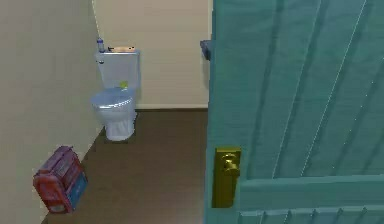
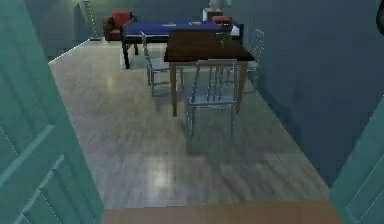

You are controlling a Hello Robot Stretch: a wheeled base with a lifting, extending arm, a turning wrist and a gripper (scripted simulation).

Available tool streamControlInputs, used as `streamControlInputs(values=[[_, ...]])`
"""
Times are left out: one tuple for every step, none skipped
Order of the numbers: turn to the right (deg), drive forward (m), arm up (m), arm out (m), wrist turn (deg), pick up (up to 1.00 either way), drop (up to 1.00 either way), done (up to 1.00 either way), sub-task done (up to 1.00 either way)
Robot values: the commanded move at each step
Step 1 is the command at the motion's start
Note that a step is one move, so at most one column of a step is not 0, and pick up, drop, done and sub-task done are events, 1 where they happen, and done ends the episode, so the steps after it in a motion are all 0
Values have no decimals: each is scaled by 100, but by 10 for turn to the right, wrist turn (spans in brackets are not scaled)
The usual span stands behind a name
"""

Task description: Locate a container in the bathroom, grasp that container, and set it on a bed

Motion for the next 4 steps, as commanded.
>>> streamControlInputs(values=[[450,0,0,0,0,0,0,0,0],[450,0,0,0,0,0,0,0,0],[390,0,0,0,0,0,0,0,0],[30,0,0,0,0,0,0,0,0]])
